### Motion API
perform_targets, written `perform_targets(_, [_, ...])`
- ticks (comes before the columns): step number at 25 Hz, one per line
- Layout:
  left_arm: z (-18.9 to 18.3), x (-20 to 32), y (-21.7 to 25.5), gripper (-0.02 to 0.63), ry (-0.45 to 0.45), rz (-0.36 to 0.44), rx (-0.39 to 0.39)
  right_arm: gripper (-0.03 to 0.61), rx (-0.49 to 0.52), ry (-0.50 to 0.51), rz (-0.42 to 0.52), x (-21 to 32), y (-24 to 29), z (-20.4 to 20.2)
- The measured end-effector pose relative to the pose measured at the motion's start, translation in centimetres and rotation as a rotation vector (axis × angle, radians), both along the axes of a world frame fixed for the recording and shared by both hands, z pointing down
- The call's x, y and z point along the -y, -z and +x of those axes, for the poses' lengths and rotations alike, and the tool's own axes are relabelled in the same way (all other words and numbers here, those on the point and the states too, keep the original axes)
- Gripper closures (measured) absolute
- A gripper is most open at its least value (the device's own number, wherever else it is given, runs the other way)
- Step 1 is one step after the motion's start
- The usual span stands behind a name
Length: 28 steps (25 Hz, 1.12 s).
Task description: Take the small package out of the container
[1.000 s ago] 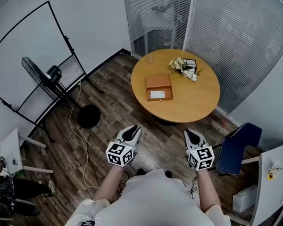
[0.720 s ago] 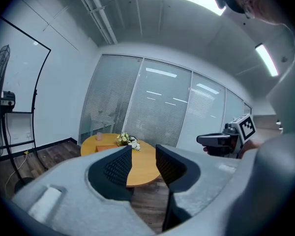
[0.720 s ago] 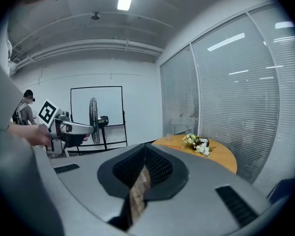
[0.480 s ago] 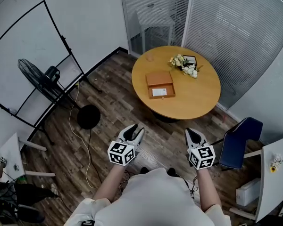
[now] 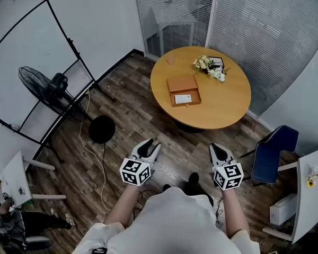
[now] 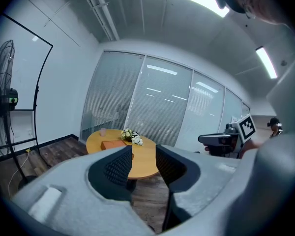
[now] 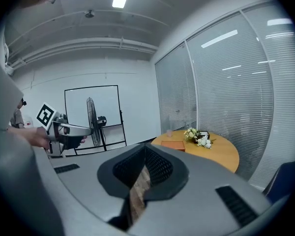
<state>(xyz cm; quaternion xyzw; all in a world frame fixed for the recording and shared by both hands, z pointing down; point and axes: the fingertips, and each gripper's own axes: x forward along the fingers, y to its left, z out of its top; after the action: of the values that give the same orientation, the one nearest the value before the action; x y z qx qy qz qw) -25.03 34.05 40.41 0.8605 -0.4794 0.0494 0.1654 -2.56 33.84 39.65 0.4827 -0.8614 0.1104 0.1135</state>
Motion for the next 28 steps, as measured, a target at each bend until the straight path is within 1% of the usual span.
perform_targets(5, [0.3, 1.5, -1.0, 0.466, 0.001, -0.023, 0.005, 0.575, -0.018, -0.008, -0.03, 2.3, -1.0, 0.7])
perform_targets(10, [0.5, 4.6, -1.3, 0.466, 0.042, -0.03, 0.005, 0.575, -0.019, 0.032, -0.036, 6.5, -1.7, 0.9])
perform_targets(15, [2.4, 9.0, -1.9, 0.466, 0.038, -0.054, 0.016, 0.575, -0.033, 0.087, -0.05, 11.9, -2.3, 1.8])
perform_targets(20, [3.9, 14.3, -2.1, 0.466, 0.082, -0.059, 0.013, 0.575, -0.042, 0.126, -0.071, 17.8, -3.2, 3.5])
perform_targets(23, [5.4, 17.2, -2.8, 0.466, 0.096, -0.072, 0.026, 0.575, -0.039, 0.157, -0.083, 21.0, -4.1, 4.6])
perform_targets(28, [8.5, 21.4, -3.1, 0.466, 0.091, -0.076, 0.056, 0.575, -0.037, 0.196, -0.103, 25.7, -4.8, 6.6])
